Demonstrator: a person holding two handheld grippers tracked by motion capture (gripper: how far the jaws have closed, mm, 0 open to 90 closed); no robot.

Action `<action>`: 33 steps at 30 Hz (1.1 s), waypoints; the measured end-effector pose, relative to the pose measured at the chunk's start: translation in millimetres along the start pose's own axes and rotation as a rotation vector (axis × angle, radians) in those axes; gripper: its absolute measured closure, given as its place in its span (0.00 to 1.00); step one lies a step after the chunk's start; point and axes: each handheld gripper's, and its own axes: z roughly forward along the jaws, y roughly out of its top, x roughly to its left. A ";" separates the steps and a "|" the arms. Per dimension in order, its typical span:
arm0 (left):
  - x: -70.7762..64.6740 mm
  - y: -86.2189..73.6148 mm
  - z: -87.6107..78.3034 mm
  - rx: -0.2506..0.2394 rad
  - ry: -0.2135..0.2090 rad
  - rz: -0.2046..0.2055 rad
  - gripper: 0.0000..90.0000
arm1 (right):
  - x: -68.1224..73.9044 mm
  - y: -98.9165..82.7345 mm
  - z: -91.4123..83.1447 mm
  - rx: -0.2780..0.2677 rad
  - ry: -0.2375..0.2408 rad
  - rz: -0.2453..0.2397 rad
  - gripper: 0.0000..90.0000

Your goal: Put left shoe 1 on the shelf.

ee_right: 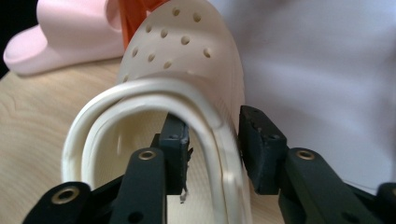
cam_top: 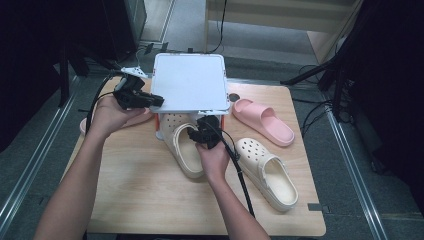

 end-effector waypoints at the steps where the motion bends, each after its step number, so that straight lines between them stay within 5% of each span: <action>1: -0.1 0.0 0.1 -0.001 0.000 -0.002 0.92 | 1.4 -1.2 -4.1 -0.002 -0.006 -0.021 0.69; 8: -0.4 0.2 -1.0 0.008 0.001 -0.005 0.92 | 4.2 -13.1 -36.6 0.014 -0.003 -0.086 0.72; 17: -0.3 0.2 -1.3 0.011 0.002 -0.006 0.92 | 5.0 -49.1 -65.6 0.077 0.078 -0.170 1.00; 25: 2.3 -2.6 -3.3 -0.001 -0.014 -0.033 0.92 | 1.7 -89.4 -76.4 0.134 0.118 -0.182 1.00; 33: 3.6 -3.6 -5.5 0.002 -0.008 -0.032 0.92 | 0.2 -102.0 -78.3 0.146 0.112 -0.207 1.00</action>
